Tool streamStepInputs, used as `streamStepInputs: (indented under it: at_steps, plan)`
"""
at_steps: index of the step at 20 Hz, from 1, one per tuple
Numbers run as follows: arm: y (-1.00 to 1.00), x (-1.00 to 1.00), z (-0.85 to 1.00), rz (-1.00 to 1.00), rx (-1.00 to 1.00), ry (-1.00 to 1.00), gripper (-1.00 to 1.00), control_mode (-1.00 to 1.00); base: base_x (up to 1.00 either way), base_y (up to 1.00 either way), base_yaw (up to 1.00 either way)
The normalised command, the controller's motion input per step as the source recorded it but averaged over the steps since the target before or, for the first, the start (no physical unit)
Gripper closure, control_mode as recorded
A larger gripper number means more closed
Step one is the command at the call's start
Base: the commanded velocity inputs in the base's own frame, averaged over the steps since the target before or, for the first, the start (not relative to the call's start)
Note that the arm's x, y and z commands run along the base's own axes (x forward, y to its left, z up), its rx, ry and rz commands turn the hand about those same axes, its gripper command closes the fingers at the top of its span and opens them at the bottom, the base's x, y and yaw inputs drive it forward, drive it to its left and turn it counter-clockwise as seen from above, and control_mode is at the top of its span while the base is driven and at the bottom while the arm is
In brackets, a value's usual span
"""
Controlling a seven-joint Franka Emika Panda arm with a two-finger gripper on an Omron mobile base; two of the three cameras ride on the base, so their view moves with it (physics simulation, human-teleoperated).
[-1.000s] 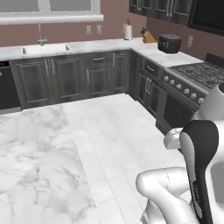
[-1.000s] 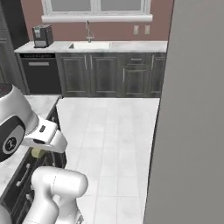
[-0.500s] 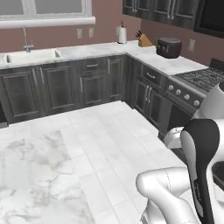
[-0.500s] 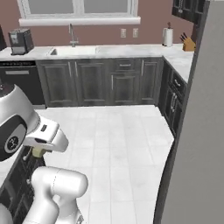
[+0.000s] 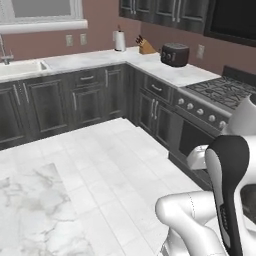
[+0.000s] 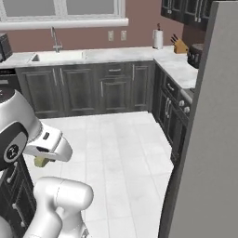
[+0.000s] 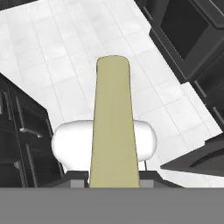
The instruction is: Retrieve the butter from the fridge and place it on a plate on the dining table. Then retrieve the butter knife by the fridge and place it near the plate.
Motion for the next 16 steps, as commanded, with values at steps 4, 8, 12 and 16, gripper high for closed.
streamStepInputs:
  at_steps: [4, 8, 12, 16]
  plan:
    - [0.00, 0.00, 0.00, 0.00, 0.00, 0.00, 1.00, 1.00, 1.00, 0.69, -0.07]
    - [0.00, 0.00, 0.00, 0.00, 0.00, 0.00, 1.00, 1.00, 1.00, 0.38, 0.37]
    - [0.00, 0.00, 0.00, 0.00, 0.00, 0.00, 1.00, 1.00, 0.67, 0.02, 0.67]
    - [0.00, 0.00, 0.00, 0.00, 0.00, 0.00, 1.00, 1.00, 0.71, 0.17, 0.43]
